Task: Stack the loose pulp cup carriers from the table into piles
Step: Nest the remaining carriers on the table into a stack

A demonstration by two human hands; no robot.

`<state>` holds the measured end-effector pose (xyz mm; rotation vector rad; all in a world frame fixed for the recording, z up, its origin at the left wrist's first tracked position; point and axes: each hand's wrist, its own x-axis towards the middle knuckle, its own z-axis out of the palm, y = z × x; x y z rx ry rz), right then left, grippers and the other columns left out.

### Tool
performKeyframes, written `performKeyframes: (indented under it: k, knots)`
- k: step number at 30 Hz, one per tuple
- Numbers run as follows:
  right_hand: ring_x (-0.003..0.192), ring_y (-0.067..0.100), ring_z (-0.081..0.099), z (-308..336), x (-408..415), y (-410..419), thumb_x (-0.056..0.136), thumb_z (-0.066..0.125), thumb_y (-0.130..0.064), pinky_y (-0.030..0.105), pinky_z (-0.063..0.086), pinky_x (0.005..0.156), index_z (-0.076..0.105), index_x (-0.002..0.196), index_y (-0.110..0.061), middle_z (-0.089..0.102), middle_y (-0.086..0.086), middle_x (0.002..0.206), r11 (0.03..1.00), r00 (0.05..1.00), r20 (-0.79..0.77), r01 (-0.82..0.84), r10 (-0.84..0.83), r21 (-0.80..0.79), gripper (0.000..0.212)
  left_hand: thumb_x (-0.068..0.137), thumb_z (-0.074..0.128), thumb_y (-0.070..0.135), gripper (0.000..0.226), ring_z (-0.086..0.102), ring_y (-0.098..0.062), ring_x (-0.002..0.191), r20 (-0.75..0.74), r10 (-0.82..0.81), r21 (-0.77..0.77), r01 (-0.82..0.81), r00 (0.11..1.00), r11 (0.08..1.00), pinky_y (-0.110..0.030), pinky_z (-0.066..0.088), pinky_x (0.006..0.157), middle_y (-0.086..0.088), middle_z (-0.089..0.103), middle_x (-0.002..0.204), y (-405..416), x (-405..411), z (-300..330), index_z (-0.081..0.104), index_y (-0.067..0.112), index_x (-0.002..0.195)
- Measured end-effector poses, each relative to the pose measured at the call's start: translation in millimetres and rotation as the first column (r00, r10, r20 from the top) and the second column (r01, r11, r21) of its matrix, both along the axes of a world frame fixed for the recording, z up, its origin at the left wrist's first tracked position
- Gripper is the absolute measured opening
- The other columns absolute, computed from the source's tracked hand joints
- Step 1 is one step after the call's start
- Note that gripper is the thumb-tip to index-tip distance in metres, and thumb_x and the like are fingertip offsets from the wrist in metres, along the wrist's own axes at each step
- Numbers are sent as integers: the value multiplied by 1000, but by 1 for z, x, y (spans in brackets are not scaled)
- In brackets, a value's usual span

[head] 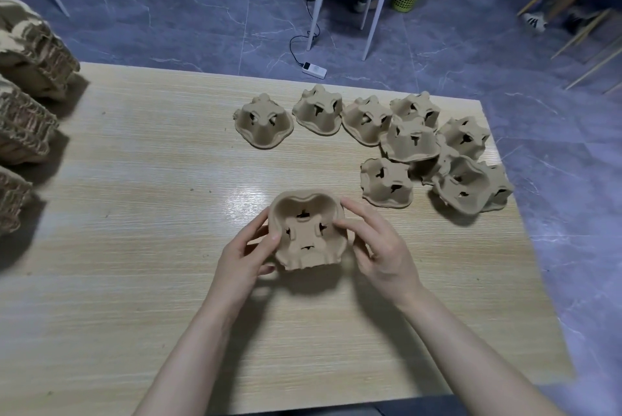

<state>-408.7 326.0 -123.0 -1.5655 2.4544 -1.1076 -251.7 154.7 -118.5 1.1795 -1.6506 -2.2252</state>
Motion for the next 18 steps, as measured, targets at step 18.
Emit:
performKeyframes:
  k: [18]
  knots:
    - [121,27,49,1,-113,-1,91,62,-26,44,41,97,50,135,-18,52,2,130,745,937,-72,316,-341,587,47,75,80,41,53,70,-6,100,13,17,3,-18,1000,1000,-45,57,91,25,71,108,-2,-2,0,62,46,125]
